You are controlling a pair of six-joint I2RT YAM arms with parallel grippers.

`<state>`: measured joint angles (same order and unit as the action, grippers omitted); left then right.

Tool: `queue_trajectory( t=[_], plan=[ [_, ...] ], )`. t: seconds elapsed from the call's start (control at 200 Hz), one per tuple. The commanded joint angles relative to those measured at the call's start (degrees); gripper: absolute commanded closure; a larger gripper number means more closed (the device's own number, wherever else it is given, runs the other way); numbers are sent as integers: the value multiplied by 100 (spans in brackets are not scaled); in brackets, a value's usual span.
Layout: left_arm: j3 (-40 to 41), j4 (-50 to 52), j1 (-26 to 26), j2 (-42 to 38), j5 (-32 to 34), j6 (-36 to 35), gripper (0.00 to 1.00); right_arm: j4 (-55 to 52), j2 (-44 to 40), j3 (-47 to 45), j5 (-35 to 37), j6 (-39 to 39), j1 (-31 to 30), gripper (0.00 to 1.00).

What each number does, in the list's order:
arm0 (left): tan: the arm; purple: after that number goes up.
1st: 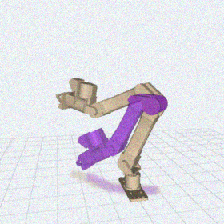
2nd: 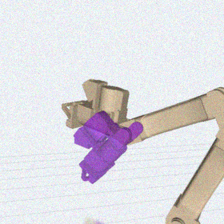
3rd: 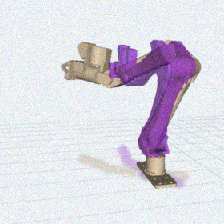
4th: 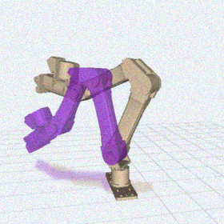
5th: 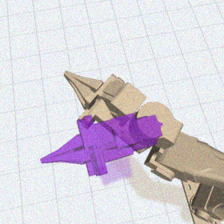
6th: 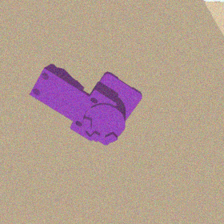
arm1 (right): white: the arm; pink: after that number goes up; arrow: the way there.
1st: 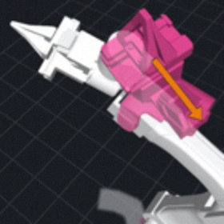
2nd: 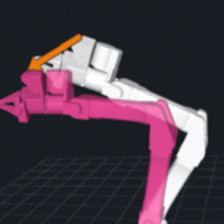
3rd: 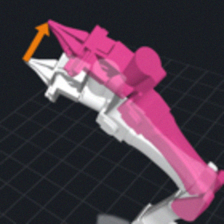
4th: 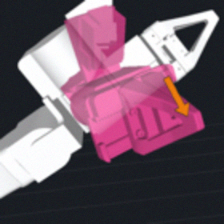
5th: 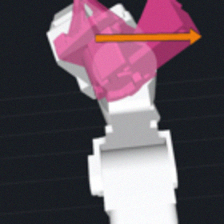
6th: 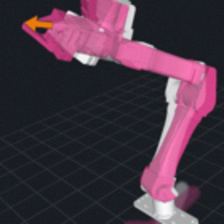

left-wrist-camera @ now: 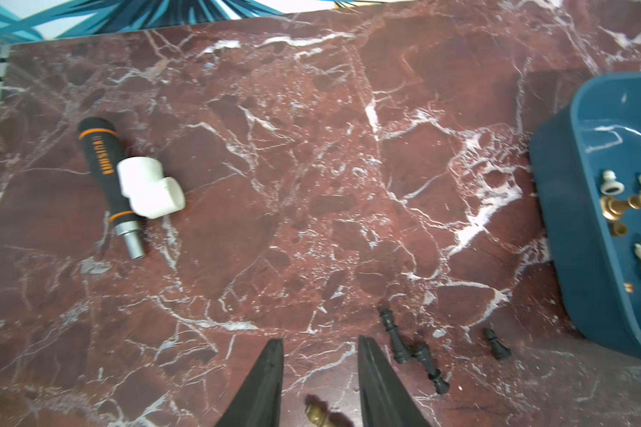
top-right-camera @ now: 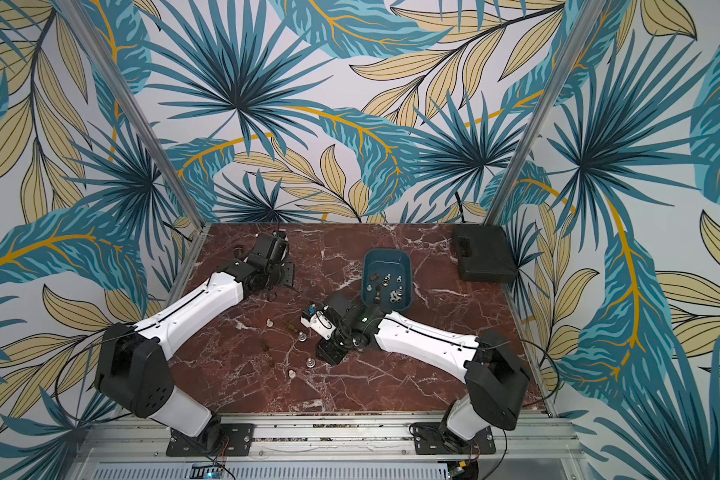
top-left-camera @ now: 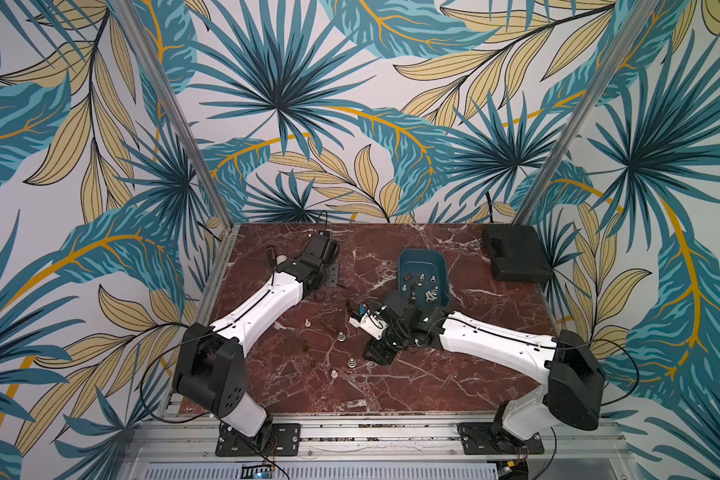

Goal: Put the chess pieces into the storage box
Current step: Pick up the chess piece at the center of the board.

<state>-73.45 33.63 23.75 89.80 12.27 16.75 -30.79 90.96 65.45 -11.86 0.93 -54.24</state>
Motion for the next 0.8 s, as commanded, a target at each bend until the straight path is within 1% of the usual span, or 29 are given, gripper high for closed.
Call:
queue_trajectory(
  t=[0.0,0.12,0.316,0.371,0.521,0.796],
  plan=[
    [124,74,-133,-389,69,68,62,-177,343,282,438,-380,-217,55],
    [284,-35,-216,-486,-55,97,62,-224,747,533,579,-489,-361,55],
    [412,-88,-264,-369,-101,174,62,-288,1260,859,802,-546,-548,56],
    [424,-112,-276,-350,-98,171,62,-288,1354,913,806,-541,-577,56],
    [473,-146,-305,-314,-58,158,62,-314,1562,1026,807,-558,-613,63],
    [628,-269,-318,-296,-149,258,61,-331,1884,1118,1032,-488,-619,63]
  ],
)
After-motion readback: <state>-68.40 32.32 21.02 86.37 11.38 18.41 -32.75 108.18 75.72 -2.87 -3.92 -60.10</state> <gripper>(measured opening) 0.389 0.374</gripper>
